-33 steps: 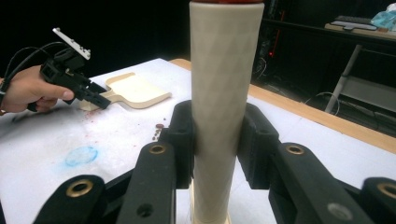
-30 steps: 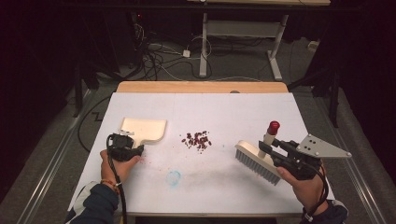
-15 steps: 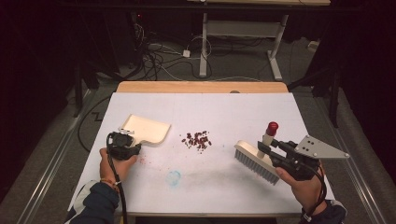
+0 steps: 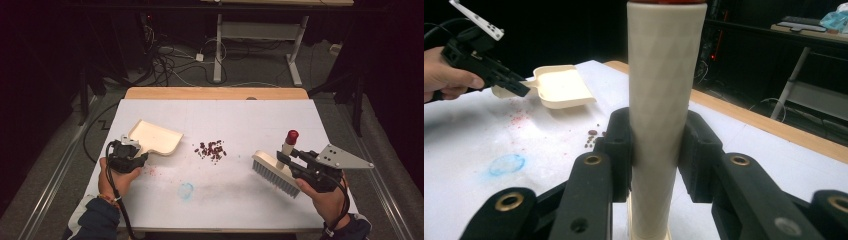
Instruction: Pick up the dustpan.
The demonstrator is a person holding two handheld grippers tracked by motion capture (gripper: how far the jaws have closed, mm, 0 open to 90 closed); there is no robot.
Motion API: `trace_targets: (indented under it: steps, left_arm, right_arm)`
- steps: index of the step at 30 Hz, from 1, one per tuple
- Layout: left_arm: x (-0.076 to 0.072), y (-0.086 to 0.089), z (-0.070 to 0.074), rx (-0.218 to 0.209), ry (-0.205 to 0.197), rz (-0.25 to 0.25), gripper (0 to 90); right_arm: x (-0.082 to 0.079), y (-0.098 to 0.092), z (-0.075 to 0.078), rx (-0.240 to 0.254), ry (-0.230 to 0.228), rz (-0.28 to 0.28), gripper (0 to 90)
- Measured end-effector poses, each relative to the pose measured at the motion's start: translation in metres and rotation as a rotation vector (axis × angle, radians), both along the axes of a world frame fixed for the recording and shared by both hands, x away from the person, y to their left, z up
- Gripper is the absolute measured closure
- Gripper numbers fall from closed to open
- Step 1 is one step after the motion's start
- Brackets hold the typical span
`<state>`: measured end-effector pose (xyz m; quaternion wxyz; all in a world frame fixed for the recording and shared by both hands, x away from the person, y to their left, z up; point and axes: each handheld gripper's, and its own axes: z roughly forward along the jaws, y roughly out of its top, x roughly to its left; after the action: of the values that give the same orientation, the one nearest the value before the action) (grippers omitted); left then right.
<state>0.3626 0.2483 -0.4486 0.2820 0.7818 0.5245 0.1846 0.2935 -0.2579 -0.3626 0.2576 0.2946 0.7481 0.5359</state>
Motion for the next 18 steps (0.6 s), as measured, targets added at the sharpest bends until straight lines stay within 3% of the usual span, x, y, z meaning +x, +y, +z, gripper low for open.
trace_targets:
  steps: [9, 18]
  left_arm:
    - [-0.026, -0.007, 0.009, 0.022, 0.023, -0.120, 64.3]
    - [-0.045, -0.022, 0.004, 0.051, 0.061, -0.230, 64.3]
  right_arm:
    - [0.002, -0.002, -0.001, 0.004, 0.002, -0.010, 70.1]
    - [0.006, -0.003, -0.003, 0.001, 0.008, -0.014, 70.1]
